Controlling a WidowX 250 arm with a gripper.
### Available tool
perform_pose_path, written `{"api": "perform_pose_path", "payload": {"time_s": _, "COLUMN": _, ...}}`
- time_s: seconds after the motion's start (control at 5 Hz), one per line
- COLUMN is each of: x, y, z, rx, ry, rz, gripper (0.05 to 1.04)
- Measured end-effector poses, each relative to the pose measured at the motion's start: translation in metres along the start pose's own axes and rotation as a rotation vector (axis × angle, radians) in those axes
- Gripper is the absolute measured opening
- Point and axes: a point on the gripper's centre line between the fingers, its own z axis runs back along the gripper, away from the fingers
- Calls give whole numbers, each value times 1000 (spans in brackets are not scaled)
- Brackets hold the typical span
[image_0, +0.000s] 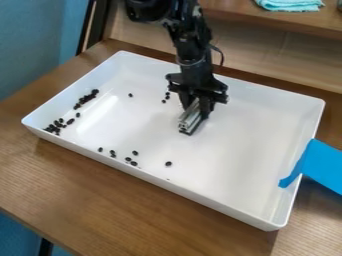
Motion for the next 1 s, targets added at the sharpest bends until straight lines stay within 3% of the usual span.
{"api": "perform_pose_path", "payload": {"time_s": 1.0, "x": -16, "y": 89, "z": 9, "rx": 34, "ry": -33, "rz": 109, "gripper": 387}}
